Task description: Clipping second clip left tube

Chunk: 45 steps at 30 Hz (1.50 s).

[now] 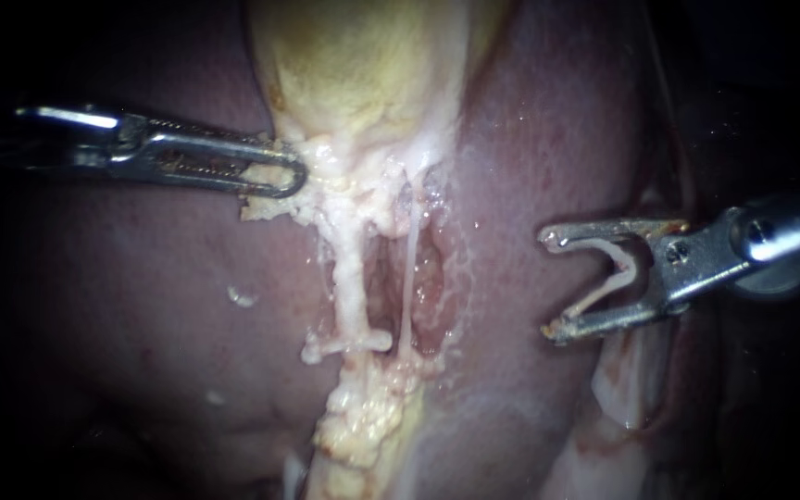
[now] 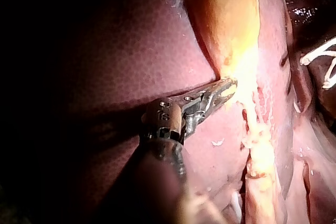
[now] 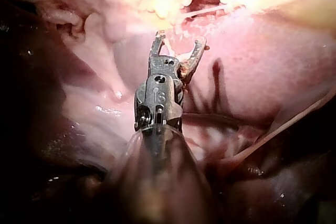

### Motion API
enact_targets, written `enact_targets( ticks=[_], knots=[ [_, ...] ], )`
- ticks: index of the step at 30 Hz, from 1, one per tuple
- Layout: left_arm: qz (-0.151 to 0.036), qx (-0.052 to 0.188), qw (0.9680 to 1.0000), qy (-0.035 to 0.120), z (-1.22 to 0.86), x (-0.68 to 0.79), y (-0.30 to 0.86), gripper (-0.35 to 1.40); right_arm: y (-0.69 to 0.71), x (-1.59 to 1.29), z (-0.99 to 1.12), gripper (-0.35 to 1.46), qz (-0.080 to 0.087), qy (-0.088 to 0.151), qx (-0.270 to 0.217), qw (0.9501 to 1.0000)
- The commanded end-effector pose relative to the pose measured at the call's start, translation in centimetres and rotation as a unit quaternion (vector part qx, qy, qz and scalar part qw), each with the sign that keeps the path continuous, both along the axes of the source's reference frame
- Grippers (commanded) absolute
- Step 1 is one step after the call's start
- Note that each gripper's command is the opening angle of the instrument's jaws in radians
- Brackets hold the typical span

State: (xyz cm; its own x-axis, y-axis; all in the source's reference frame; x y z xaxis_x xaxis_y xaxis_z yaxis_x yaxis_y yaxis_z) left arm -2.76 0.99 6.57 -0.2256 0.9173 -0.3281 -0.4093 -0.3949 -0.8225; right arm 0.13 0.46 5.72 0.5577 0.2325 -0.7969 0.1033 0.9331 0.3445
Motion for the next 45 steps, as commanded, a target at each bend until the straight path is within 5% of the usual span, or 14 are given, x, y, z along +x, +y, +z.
enact_targets(
  ticks=[1,6,13,25,27,31,37,45],
  knots=[
    [0.001,0.001,1.0000,-0.001,-0.03,0.02,0.01,-0.35,0.00,0.00,0.00,0.50,0.000,0.000,0.000,1.0000],
    [0.003,0.006,1.0000,-0.003,-0.25,0.22,0.12,-0.35,0.01,0.00,0.01,0.50,0.000,0.000,0.000,1.0000],
    [-0.022,0.011,0.9997,-0.008,-0.77,0.57,0.32,-0.35,0.01,0.01,0.01,0.50,-0.001,0.001,0.001,1.0000],
    [-0.024,0.010,0.9996,-0.007,-0.76,0.58,0.30,-0.35,-0.03,0.17,-0.03,0.50,-0.018,0.014,0.013,0.9997],
    [-0.024,0.010,0.9996,-0.007,-0.76,0.58,0.30,-0.35,-0.05,0.28,-0.03,0.50,-0.013,0.013,0.045,0.9988],
    [-0.025,0.010,0.9996,-0.006,-0.76,0.57,0.29,-0.35,-0.14,0.55,0.02,0.50,0.005,0.004,0.115,0.9933],
    [-0.025,0.009,0.9996,-0.006,-0.75,0.55,0.27,-0.35,-0.22,1.01,0.25,0.50,0.047,0.028,0.184,0.9813],
    [-0.027,0.009,0.9996,-0.005,-0.75,0.52,0.25,-0.35,-0.22,1.40,0.64,0.50,0.061,0.065,0.236,0.9675]
  ],
)
